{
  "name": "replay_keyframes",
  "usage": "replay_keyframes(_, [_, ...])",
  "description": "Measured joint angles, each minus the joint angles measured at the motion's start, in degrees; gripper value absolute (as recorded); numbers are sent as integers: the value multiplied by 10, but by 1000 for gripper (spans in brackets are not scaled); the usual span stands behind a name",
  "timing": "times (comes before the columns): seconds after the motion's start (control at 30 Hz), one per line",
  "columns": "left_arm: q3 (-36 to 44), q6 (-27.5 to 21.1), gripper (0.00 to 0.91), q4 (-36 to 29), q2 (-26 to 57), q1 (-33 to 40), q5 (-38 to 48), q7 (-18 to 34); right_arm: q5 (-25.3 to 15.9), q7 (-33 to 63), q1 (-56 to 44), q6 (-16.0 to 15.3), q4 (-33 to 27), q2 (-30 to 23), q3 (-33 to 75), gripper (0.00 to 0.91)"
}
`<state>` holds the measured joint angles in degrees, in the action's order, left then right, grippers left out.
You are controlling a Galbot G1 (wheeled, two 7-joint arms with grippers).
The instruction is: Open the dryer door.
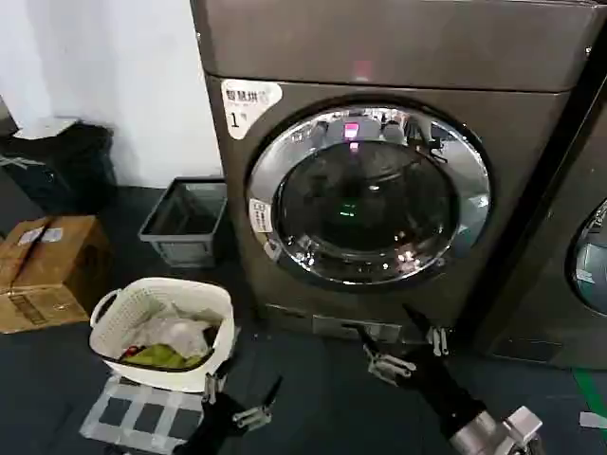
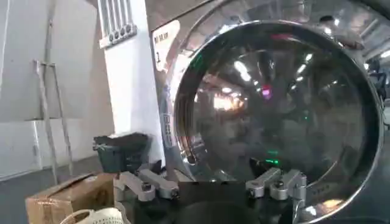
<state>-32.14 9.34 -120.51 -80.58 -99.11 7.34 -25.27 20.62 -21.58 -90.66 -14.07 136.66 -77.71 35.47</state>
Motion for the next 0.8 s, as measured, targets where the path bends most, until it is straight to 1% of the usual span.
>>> replay_keyframes(0.1, [1,6,907,-3,1,-2,0,-16,0,0,0,3,-1,-4,5,907])
replay_keyframes(0.23, [4,3,907,-5,2,3,-10,-12,0,0,0,4,0,-10,13,907])
replay_keyframes(0.37, [6,-21,907,-11,9,13,-21,0,-10,1,4,7,-5,-11,20,907])
replay_keyframes(0.47, [7,-43,907,-16,14,23,-14,3,-16,4,9,8,-14,-9,25,907])
replay_keyframes(0.8, [8,-73,907,-33,22,36,8,8,-16,-12,48,9,-51,13,34,907])
